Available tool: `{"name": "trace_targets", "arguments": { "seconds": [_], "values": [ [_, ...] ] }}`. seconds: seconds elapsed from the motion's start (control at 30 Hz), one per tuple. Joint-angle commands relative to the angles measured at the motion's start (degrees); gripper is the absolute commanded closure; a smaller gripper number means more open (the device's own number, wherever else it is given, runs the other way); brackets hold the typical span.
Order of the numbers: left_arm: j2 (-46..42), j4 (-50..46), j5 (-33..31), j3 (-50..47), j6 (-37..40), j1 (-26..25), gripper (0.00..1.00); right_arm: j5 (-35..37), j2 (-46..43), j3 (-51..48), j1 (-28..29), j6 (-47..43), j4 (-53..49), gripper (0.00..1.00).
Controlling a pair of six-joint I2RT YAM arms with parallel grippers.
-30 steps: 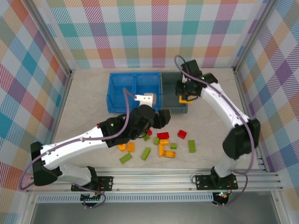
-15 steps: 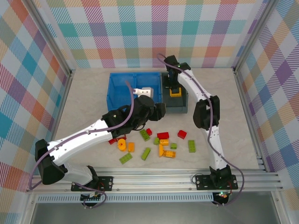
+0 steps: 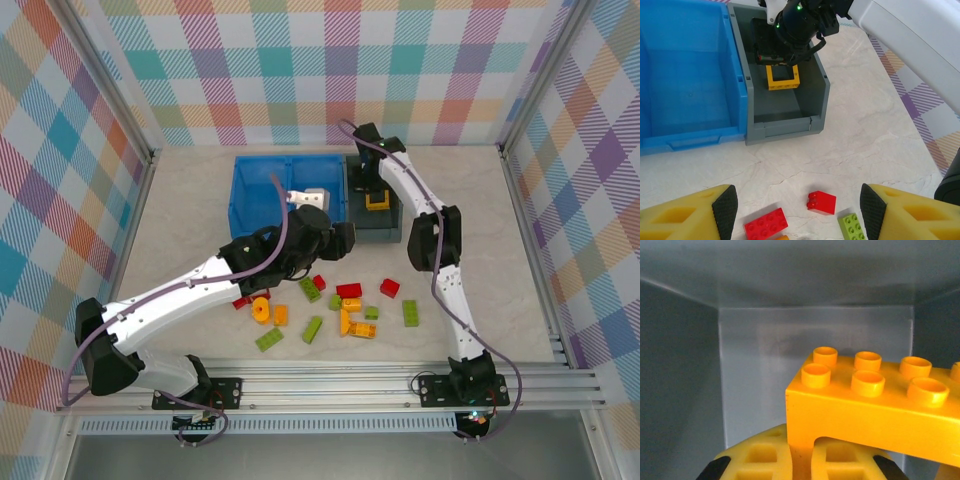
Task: Sort the legos into containers by color
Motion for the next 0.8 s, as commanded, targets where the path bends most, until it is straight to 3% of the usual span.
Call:
{"name": "trace_targets", "arguments": {
  "seconds": [0.0,0.23,0.5,0.6,0.77],
  "values": [
    [-1.36,0.6,0.71,-1.37,0.57,0.59,0.32,0.51,0.87,1.86,-0.18,-0.88,-1.02,0.82],
    [-3.62,-2.09,-0.9,-3.95,-1.4,0.56,0.32,1.2,-4.63,0.97,1.09,-0.73,-1.1,0.66],
    [-7.36,-11.73,-4.98,-6.96,-6.77,1.16,0.32,5.29,-17.55,-1.3,3.26,1.38,-2.27,0.64],
    [-8.06,-17.52,-2.58,-8.31,-8.76,4.27,0.33,5.23,-26.49,-10.93,4.88,2.06,0.9,0.64],
    [-7.91,-19.86,6.48,-13.7,-7.96,12.37,0.35,-0.73,-47.99,-40.53,11.9,3.46,14.84,0.63]
  ]
}}
